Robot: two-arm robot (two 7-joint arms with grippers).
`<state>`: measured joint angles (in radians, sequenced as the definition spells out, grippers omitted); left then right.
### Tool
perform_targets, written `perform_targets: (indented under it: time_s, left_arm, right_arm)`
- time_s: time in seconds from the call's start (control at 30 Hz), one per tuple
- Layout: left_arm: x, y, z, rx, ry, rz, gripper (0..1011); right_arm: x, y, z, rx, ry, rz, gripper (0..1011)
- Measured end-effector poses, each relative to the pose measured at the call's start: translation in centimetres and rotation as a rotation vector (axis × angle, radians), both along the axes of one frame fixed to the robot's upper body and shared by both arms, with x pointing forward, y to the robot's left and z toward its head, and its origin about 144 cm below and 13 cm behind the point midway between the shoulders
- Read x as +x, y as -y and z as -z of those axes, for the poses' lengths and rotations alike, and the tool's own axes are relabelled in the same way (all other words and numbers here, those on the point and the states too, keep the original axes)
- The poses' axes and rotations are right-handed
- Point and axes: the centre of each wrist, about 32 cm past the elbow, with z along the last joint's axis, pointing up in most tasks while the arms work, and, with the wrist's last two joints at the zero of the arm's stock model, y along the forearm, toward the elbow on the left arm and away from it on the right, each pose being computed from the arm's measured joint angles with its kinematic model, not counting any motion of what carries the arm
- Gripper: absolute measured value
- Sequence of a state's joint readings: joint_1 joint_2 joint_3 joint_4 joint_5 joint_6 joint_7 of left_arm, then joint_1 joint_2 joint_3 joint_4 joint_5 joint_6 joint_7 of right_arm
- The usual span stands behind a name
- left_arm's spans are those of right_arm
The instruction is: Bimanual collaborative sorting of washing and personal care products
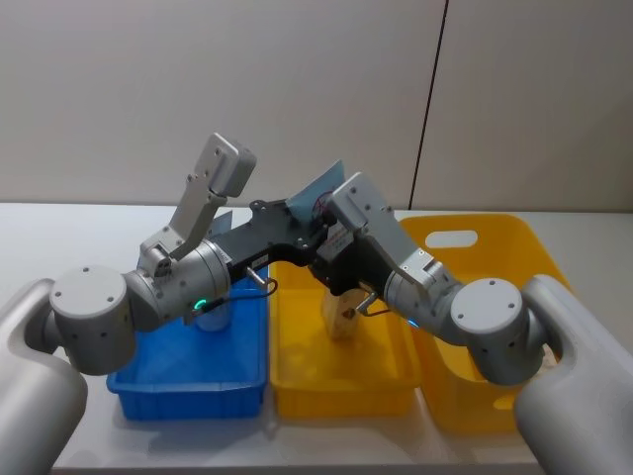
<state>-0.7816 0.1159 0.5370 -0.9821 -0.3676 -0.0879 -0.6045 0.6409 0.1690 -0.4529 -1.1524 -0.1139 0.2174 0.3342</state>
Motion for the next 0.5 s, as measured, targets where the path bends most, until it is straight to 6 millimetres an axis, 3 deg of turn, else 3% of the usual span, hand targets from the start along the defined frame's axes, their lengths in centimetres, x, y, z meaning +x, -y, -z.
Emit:
perform_targets:
  time_s: [0.23,0.5]
  left_arm:
    - [0.00,-0.01,-0.02,0.000,0.000,0.000,223]
    - [0.00,0.00,-0.04,0.000,0.000,0.000,223]
  right_arm:
    - [0.05,-0.05,0.02,0.000,-0.001,0.000,405]
    - [0.08,-0.08,0.03,-0.001,0.000,0.000,379]
